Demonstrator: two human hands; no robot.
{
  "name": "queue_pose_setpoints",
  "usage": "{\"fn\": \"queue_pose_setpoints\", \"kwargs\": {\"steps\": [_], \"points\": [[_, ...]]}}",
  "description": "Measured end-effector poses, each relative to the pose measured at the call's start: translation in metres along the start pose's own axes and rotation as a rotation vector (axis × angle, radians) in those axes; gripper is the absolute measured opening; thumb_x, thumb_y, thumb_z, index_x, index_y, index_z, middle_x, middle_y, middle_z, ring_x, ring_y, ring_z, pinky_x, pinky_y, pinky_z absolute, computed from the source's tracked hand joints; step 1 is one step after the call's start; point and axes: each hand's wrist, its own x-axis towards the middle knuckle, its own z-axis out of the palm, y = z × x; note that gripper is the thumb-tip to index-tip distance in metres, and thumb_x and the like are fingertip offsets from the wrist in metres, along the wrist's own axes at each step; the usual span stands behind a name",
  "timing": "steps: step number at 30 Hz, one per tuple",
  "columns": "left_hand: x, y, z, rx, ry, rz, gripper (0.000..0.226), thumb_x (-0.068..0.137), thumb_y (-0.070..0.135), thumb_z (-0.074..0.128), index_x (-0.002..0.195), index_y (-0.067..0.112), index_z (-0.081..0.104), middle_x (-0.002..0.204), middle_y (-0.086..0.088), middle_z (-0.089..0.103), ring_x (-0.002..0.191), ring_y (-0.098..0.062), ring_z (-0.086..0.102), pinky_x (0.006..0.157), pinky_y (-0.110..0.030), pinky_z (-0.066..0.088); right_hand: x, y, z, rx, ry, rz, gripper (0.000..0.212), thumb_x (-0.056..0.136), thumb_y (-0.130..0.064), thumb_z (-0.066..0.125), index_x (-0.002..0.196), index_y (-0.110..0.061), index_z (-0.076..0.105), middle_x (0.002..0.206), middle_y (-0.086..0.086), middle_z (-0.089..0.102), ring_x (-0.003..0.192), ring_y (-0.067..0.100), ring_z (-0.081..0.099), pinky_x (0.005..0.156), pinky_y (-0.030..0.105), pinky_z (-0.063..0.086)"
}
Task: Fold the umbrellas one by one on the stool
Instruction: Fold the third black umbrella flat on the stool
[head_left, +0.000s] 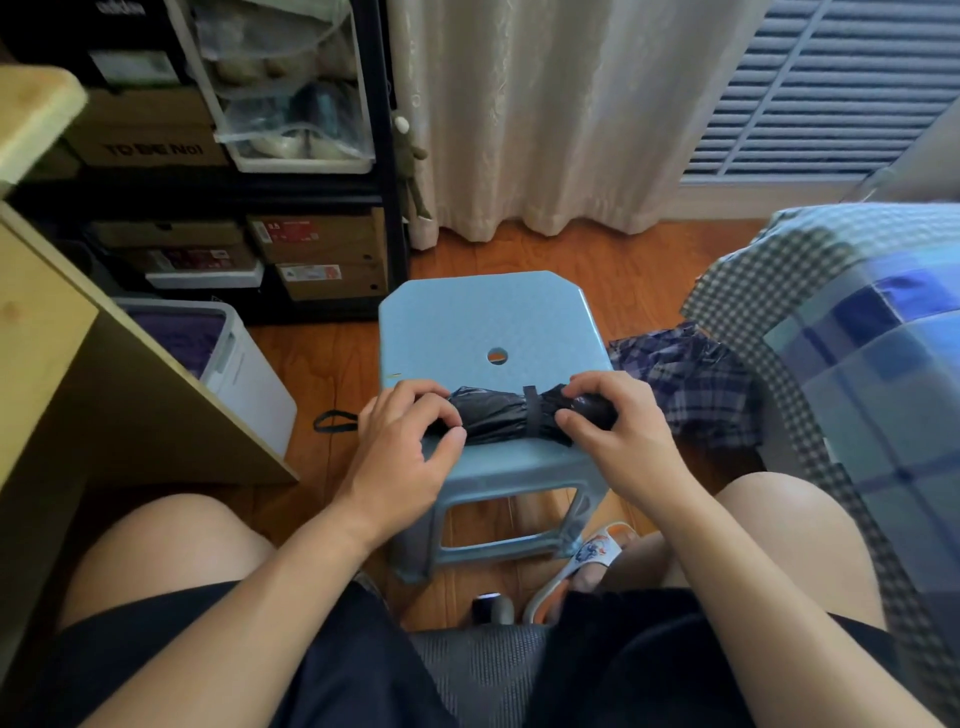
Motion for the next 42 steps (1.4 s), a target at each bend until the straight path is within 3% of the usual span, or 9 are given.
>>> {"fn": "queue_pose_setpoints", "kwargs": {"steps": [6, 9, 11, 14, 16, 22, 26, 35, 42], "points": [[0.000, 0.000, -0.001, -0.017, -0.006, 0.009, 0.008, 0.091, 0.032, 0.057, 0.089, 0.028, 0.064, 0.113, 0.015, 0.052, 0.112, -0.001, 0.046, 0.105, -0.045, 0.038, 0.007, -0.006, 0.007, 0.017, 0.035, 0.032, 0.006, 0.086, -0.029, 0.075, 0.091, -0.026, 0.074, 0.098, -0.012, 0.070, 0.103, 0.018, 0.062, 0.095, 0.041, 0.051], [0.001, 0.002, -0.001, -0.038, 0.015, -0.015, 0.006, 0.090, 0.027, 0.059, 0.085, 0.027, 0.063, 0.111, 0.013, 0.055, 0.111, -0.003, 0.048, 0.104, -0.043, 0.039, 0.007, -0.005, 0.005, 0.039, 0.032, 0.043, 0.006, 0.088, -0.013, 0.077, 0.086, -0.018, 0.075, 0.098, -0.010, 0.069, 0.095, -0.003, 0.060, 0.089, 0.016, 0.046], [0.002, 0.005, 0.001, -0.040, 0.038, -0.035, 0.007, 0.090, 0.024, 0.060, 0.083, 0.025, 0.063, 0.108, 0.012, 0.057, 0.108, -0.006, 0.050, 0.101, -0.042, 0.040, 0.002, -0.005, 0.007, 0.042, 0.062, 0.049, 0.013, 0.087, -0.010, 0.078, 0.081, -0.020, 0.073, 0.103, -0.014, 0.065, 0.101, -0.001, 0.054, 0.088, 0.006, 0.036], [0.002, 0.011, 0.005, 0.079, 0.062, -0.079, 0.011, 0.092, 0.024, 0.053, 0.083, 0.025, 0.059, 0.100, 0.012, 0.057, 0.099, -0.009, 0.050, 0.099, -0.038, 0.035, -0.003, -0.002, 0.013, -0.138, 0.184, -0.150, 0.014, 0.086, -0.008, 0.079, 0.081, -0.018, 0.070, 0.101, -0.009, 0.067, 0.104, 0.016, 0.052, 0.096, 0.031, 0.039], [0.003, 0.015, 0.008, 0.194, 0.058, -0.086, 0.014, 0.096, 0.022, 0.048, 0.085, 0.027, 0.053, 0.094, 0.012, 0.054, 0.092, -0.010, 0.048, 0.101, -0.036, 0.030, -0.002, -0.002, 0.018, -0.222, 0.197, -0.251, 0.010, 0.090, -0.007, 0.072, 0.086, -0.014, 0.066, 0.098, -0.005, 0.066, 0.101, 0.018, 0.050, 0.094, 0.034, 0.039], [0.007, 0.020, 0.010, 0.294, 0.037, -0.130, 0.015, 0.101, 0.024, 0.046, 0.087, 0.025, 0.048, 0.092, 0.009, 0.050, 0.089, -0.014, 0.046, 0.095, -0.034, 0.028, 0.013, -0.008, 0.026, -0.206, 0.113, 0.008, 0.011, 0.104, -0.013, 0.055, 0.099, -0.009, 0.063, 0.111, 0.000, 0.059, 0.106, 0.017, 0.044, 0.085, 0.020, 0.027], [0.014, 0.025, 0.011, 0.325, 0.019, -0.183, 0.018, 0.103, 0.029, 0.043, 0.087, 0.025, 0.048, 0.093, 0.008, 0.052, 0.092, -0.017, 0.050, 0.096, -0.039, 0.032, 0.024, -0.012, 0.022, -0.186, 0.122, 0.131, 0.016, 0.101, -0.017, 0.060, 0.087, -0.011, 0.064, 0.101, 0.000, 0.060, 0.102, 0.020, 0.051, 0.081, 0.024, 0.030], [0.018, 0.032, 0.012, 0.268, 0.064, -0.252, 0.021, 0.101, 0.023, 0.052, 0.081, 0.020, 0.045, 0.084, 0.008, 0.047, 0.083, -0.017, 0.046, 0.093, -0.037, 0.031, 0.026, -0.020, 0.020, -0.317, 0.120, 0.104, 0.030, 0.098, -0.021, 0.064, 0.072, -0.006, 0.064, 0.089, 0.006, 0.062, 0.091, 0.025, 0.052, 0.081, 0.039, 0.044], [0.013, 0.031, 0.000, 0.058, 0.031, -0.304, 0.017, 0.096, 0.021, 0.067, 0.098, 0.025, 0.051, 0.099, 0.012, 0.057, 0.092, -0.013, 0.053, 0.094, -0.036, 0.035, 0.030, -0.017, 0.005, -0.191, -0.072, 0.168, 0.018, 0.096, -0.020, 0.067, 0.108, -0.027, 0.055, 0.090, -0.009, 0.065, 0.094, 0.024, 0.059, 0.081, 0.042, 0.051]]}}
